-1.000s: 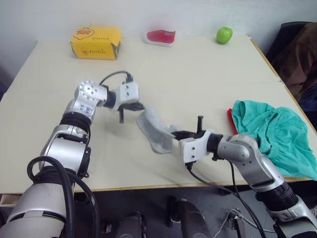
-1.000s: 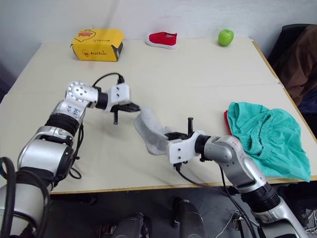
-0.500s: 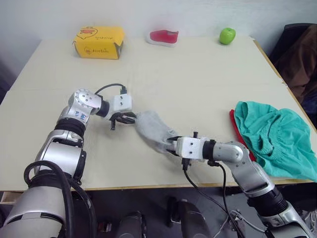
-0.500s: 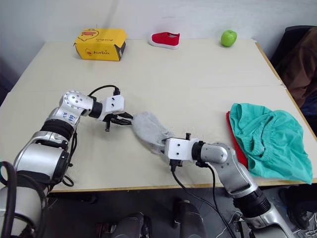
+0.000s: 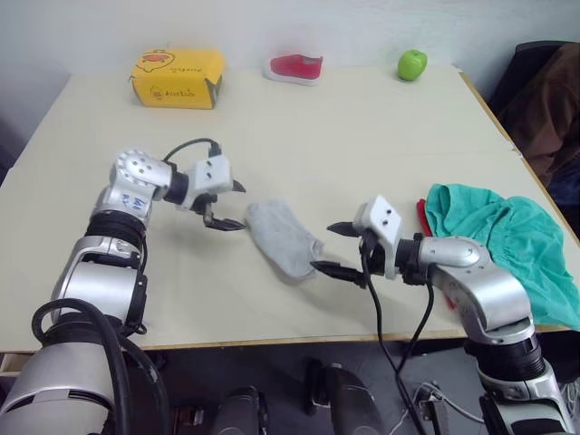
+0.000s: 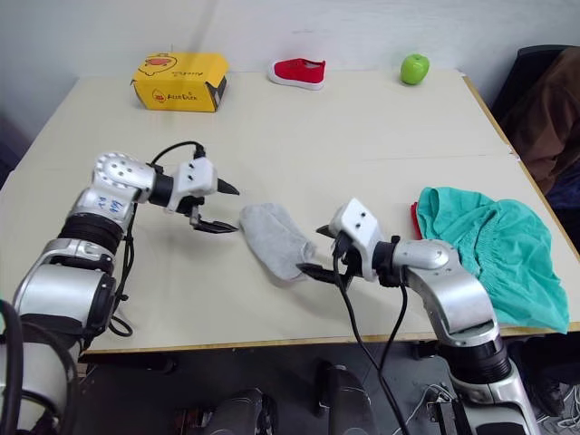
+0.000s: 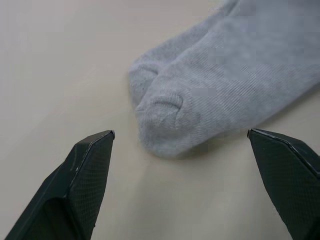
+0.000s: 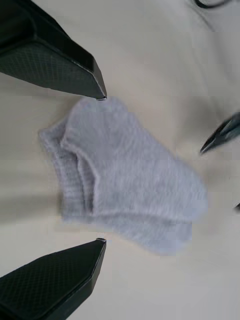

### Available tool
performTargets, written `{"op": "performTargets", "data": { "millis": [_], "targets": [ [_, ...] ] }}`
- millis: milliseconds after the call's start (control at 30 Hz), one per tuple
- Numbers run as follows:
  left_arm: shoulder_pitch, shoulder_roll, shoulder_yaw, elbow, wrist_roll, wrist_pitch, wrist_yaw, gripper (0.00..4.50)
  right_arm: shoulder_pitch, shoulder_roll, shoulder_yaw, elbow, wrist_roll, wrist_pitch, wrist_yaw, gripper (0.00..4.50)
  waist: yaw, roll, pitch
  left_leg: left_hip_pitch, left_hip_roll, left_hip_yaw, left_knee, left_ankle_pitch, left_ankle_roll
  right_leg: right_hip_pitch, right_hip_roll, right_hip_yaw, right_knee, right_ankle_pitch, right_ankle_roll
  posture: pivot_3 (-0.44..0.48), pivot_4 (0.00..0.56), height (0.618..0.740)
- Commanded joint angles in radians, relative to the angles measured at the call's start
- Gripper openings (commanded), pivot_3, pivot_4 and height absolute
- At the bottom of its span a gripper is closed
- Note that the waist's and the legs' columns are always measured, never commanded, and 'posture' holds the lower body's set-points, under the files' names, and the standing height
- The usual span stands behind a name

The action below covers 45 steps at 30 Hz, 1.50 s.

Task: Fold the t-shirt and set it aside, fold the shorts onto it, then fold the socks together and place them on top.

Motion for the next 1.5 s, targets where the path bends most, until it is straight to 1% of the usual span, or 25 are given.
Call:
{"op": "performTargets", "data": {
  "millis": [33,67,133,233,333,433,533,600,633,667,900,1000,1067,1167,1300,1500],
  "targets": [
    [0.102,0.045,0.041,-0.333,-0.162,0.253,-0.159,4.48,-0.002,0.055,-0.081,-0.053,0.123,0.288,-0.07,4.5,-0.001,0.0,0.0,0.0,0.0,0.0,0.0,0.0,0.0,0.0,0.0,0.0,0.0,0.0,0.0,0.0,0.15,0.74],
    [0.143,0.059,0.044,-0.436,-0.195,0.319,-0.176,4.48,-0.006,0.082,-0.106,-0.048,0.141,0.35,-0.095,4.5,-0.001,0.0,0.0,-0.001,0.0,0.0,0.0,0.0,0.0,0.0,0.0,0.0,0.0,0.0,0.0,0.0,0.15,0.74],
    [0.206,0.079,0.046,-0.576,-0.23,0.399,-0.174,4.48,-0.018,0.126,-0.146,-0.034,0.158,0.435,-0.139,4.5,0.0,0.0,0.0,-0.002,0.0,-0.001,0.002,0.0,0.0,-0.001,0.0,0.0,0.0,0.0,0.0,0.0,0.15,0.74],
    [0.272,0.107,0.041,-0.704,-0.257,0.46,-0.153,4.48,-0.057,0.214,-0.218,0.018,0.164,0.549,-0.206,4.5,-0.003,0.0,0.0,-0.005,0.0,-0.003,0.006,0.0,0.0,-0.001,0.0,0.0,0.001,0.0,0.0,0.0,0.15,0.74],
    [0.294,0.114,0.047,-0.752,-0.274,0.497,-0.118,4.48,-0.095,0.282,-0.257,0.078,0.164,0.597,-0.252,4.5,-0.001,0.0,0.0,-0.008,0.0,-0.006,0.01,0.0,0.0,-0.002,0.001,0.0,0.003,0.0,0.0,0.0,0.15,0.74],
    [0.303,0.118,0.053,-0.775,-0.285,0.515,-0.091,4.48,-0.127,0.338,-0.265,0.16,0.14,0.599,-0.31,4.5,-0.002,0.001,0.0,-0.009,0.0,-0.007,0.011,0.0,0.0,-0.002,0.001,-0.001,0.003,0.0,0.0,0.0,0.15,0.74],
    [0.308,0.124,0.057,-0.793,-0.295,0.528,-0.07,4.48,-0.17,0.414,-0.306,0.261,0.124,0.6,-0.369,4.5,-0.008,0.0,-0.001,-0.009,0.0,-0.007,0.011,0.0,0.0,-0.001,0.001,-0.001,0.003,0.0,0.0,0.0,0.15,0.74],
    [0.314,0.128,0.057,-0.803,-0.297,0.531,-0.056,4.5,-0.187,0.437,-0.315,0.317,0.106,0.569,-0.407,4.13,-0.014,0.0,-0.002,-0.008,0.0,-0.007,0.011,0.0,0.0,-0.001,0.001,-0.001,0.003,0.0,0.0,0.0,0.15,0.74],
    [0.319,0.131,0.057,-0.81,-0.298,0.531,-0.051,4.5,-0.186,0.429,-0.295,0.332,0.102,0.544,-0.412,3.9,-0.017,0.0,-0.002,-0.008,0.0,-0.007,0.011,0.0,0.0,-0.001,0.001,-0.001,0.003,0.0,0.0,0.0,0.15,0.74],
    [0.323,0.135,0.057,-0.816,-0.301,0.533,-0.047,4.5,-0.184,0.419,-0.276,0.339,0.103,0.527,-0.411,3.57,-0.021,0.0,-0.003,-0.008,0.0,-0.007,0.011,0.0,0.0,-0.001,0.001,-0.001,0.003,0.0,0.0,0.0,0.15,0.74],
    [0.346,0.165,0.066,-0.841,-0.318,0.549,-0.025,4.5,-0.163,0.327,-0.182,0.334,0.148,0.466,-0.358,1.03,-0.026,0.0,-0.003,-0.009,0.0,-0.007,0.011,0.0,0.0,-0.001,0.0,-0.001,0.003,0.0,0.0,0.0,0.15,0.74],
    [0.36,0.176,0.068,-0.845,-0.324,0.549,-0.016,4.5,-0.168,0.265,-0.131,0.333,0.179,0.435,-0.296,0.04,-0.025,0.0,-0.003,-0.009,0.0,-0.008,0.011,0.0,0.0,-0.002,0.0,-0.001,0.002,0.0,0.0,0.0,0.15,0.74],
    [0.372,0.18,0.071,-0.857,-0.329,0.554,-0.012,4.5,-0.187,0.209,-0.093,0.338,0.212,0.425,-0.231,0.04,-0.025,0.0,-0.003,-0.009,0.0,-0.008,0.011,0.0,0.0,-0.001,0.0,-0.001,0.002,0.0,0.0,0.0,0.15,0.74],
    [0.392,0.187,0.073,-0.883,-0.339,0.566,-0.013,4.5,-0.215,0.094,-0.001,0.351,0.236,0.375,-0.11,0.04,-0.024,0.0,-0.003,-0.009,0.0,-0.008,0.011,0.0,0.0,-0.002,0.0,-0.001,0.002,0.0,0.0,0.0,0.15,0.74],
    [0.407,0.192,0.072,-0.9,-0.345,0.571,-0.007,4.5,-0.271,-0.006,0.062,0.43,0.243,0.318,0.008,0.04,-0.023,0.0,-0.003,-0.01,0.0,-0.008,0.011,0.0,0.0,-0.002,0.0,-0.001,0.002,0.0,0.0,0.0,0.15,0.74],
    [0.437,0.204,0.072,-0.934,-0.36,0.584,-0.005,4.5,-0.323,-0.175,0.225,0.5,0.192,0.122,0.275,0.04,-0.023,0.0,-0.003,-0.01,0.0,-0.008,0.011,0.0,0.0,-0.002,0.0,-0.002,0.001,0.0,0.0,0.0,0.15,0.74]
  ]
}}
